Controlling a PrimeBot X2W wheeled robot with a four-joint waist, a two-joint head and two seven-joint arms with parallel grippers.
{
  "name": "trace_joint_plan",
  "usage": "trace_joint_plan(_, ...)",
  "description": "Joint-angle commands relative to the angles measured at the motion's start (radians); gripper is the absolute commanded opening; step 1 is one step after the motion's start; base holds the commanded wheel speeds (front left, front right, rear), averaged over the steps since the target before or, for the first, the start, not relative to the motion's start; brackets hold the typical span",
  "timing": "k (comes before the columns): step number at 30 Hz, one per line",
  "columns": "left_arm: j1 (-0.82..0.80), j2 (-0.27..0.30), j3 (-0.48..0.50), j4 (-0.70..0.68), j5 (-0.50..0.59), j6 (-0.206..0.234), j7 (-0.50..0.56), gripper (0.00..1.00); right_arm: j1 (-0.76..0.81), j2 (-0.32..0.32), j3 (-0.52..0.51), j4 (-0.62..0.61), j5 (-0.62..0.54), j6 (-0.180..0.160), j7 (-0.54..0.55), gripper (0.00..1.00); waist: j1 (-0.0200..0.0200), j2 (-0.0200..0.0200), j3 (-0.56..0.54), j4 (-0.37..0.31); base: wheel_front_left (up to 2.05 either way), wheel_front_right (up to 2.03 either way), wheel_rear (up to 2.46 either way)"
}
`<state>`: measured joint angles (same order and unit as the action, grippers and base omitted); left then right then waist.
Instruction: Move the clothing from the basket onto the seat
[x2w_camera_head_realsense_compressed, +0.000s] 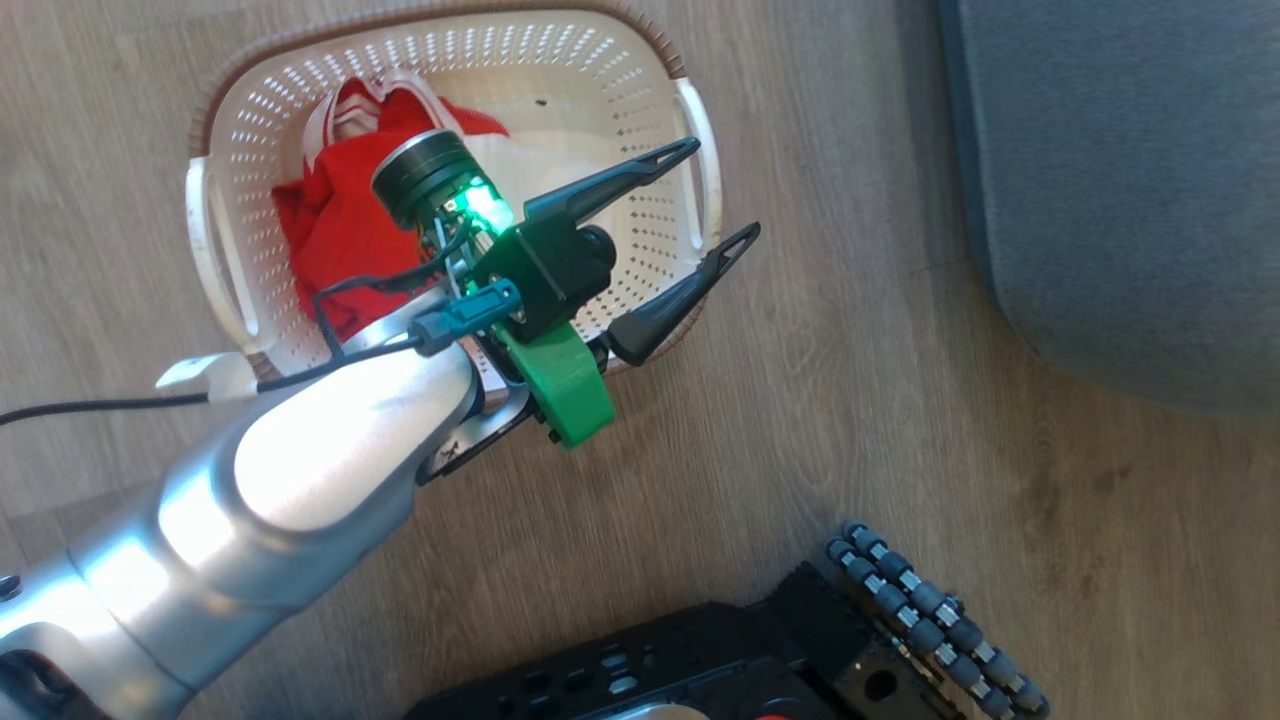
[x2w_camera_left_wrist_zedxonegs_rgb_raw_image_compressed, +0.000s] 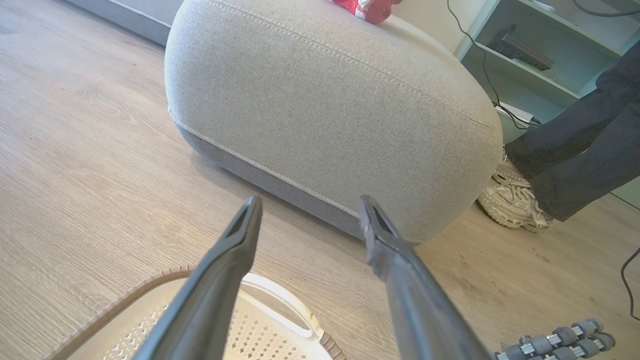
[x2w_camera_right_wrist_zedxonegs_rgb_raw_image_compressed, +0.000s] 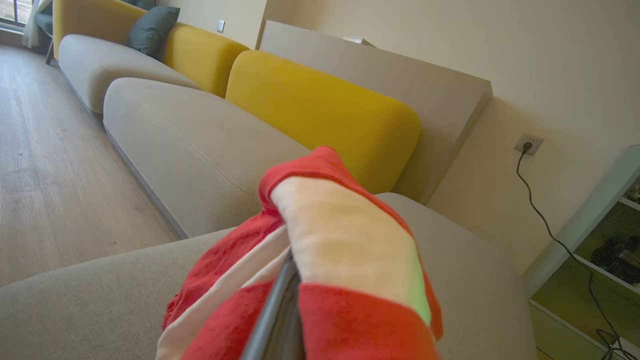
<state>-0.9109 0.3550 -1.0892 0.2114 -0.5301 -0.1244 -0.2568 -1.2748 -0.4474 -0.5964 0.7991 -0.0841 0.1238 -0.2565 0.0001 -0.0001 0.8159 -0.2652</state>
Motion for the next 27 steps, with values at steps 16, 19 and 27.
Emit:
trace_joint_plan(16, 0.014, -0.006, 0.056, -0.026, 0.018, -0.006, -0.005, 1.0, 0.19, 0.037, -0.186, 0.155, -0.075, 0.007, -0.005, 1.0, -0.0001, 0.0001, -0.019, 0.027, 0.0, 0.0, 0.0)
trace_joint_plan(19, 0.023, -0.014, 0.061, -0.022, 0.019, -0.006, -0.005, 1.0, 0.244, 0.053, -0.182, 0.139, -0.049, 0.007, -0.005, 1.0, -0.0001, 0.0001, -0.038, 0.025, 0.0, 0.0, 0.0)
trace_joint_plan(27, 0.057, -0.037, 0.078, -0.017, 0.02, -0.006, -0.005, 1.0, 0.428, 0.116, -0.047, 0.041, 0.088, 0.007, -0.005, 1.0, -0.0001, 0.0001, -0.096, 0.027, 0.0, 0.0, 0.0)
